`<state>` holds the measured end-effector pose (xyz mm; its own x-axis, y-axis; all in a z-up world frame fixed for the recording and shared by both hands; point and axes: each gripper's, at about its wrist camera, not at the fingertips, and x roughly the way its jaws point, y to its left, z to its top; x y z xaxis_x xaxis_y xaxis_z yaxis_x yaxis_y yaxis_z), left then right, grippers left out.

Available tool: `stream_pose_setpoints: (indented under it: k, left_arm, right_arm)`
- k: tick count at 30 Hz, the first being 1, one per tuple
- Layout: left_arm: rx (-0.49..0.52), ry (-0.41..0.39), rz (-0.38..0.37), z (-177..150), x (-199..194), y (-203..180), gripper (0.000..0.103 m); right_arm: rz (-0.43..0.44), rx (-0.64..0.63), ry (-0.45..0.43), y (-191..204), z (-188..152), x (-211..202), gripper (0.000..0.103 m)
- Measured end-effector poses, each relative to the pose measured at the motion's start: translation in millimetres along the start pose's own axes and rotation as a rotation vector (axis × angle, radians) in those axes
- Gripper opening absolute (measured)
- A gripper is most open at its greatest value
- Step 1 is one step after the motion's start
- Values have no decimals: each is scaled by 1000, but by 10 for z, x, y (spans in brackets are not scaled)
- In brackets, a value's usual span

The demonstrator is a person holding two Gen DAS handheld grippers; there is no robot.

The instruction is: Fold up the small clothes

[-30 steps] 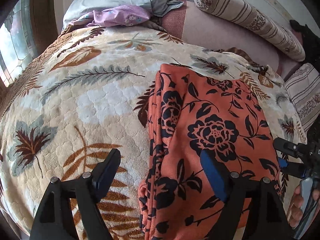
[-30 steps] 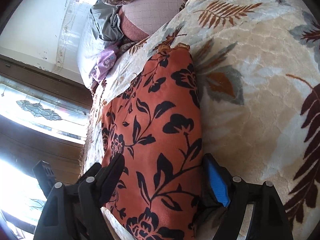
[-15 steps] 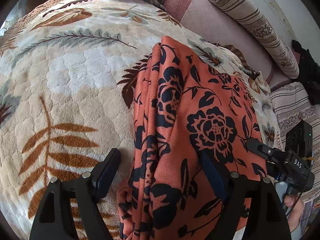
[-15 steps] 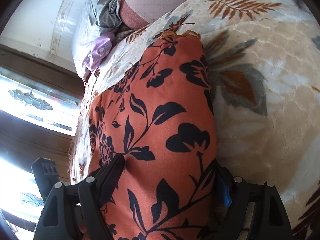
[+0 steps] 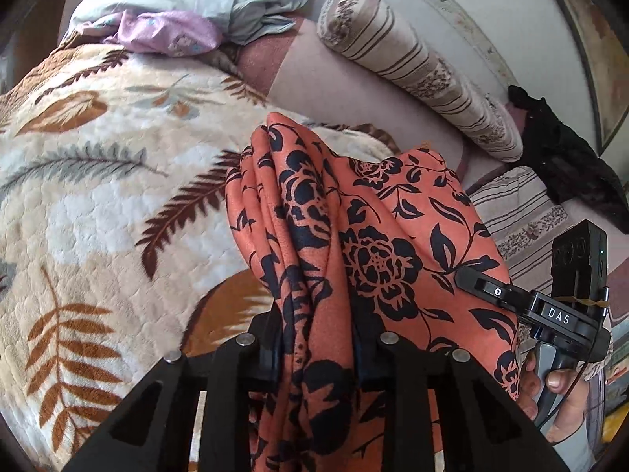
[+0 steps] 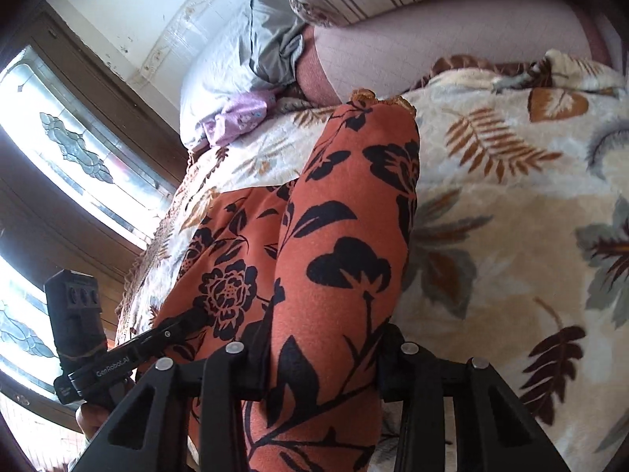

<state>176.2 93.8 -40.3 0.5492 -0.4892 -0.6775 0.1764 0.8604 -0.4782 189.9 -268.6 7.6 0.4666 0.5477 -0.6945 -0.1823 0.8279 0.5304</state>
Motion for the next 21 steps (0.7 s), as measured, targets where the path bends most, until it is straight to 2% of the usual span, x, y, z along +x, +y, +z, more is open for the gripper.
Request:
stream_pose_setpoints:
  k: [3,5,7,8,9,10,11,12,13,15,18,19,21]
  left_arm:
    - [37,-3,-15,101,193,-301,28]
    - [42,15,-1,99,436,-412,32]
    - [41,96,58,15,760,-389,37]
    - [39,149,97,-50,938,-362,37]
    - [47,206,146,-123,1081,-333,37]
    - [53,233,160,-189,1132,-302,42]
    - [52,205,145,-230,1064,-279,46]
    - [62,181,161,-254,976,-272,52]
    - [76,164,181,-266,885,-274,57]
    - [101,132,187,-281,690,-304,57]
    - [134,83,230,-343,464,-358,58]
    - [141,77,243,-351,458,-346,60]
    - [148,100,274,-398,545,-334,62]
  right_arm:
    - [-12,9,-49,-213,180,-279,40]
    - [-11,49,-59,-453,223,-316,43]
    - [-39,98,-49,-779,199,-222,55]
    - [-80,139,-30,-968,151,-127,60]
    - [-131,187,-6,-1153,76,-34,60]
    - [-179,237,28,-1325,-17,42,60]
    - [-203,283,48,-1466,-106,68,60]
    - [-138,316,18,-1545,-190,22,61]
    - [-130,326,-6,-1563,-242,-48,61]
    - [-161,284,-60,-1472,-273,-222,61]
    - [-110,221,-137,-1175,-239,-458,61]
    - [-87,193,-151,-1058,-216,-485,64]
    - [-46,150,-147,-875,-171,-446,76]
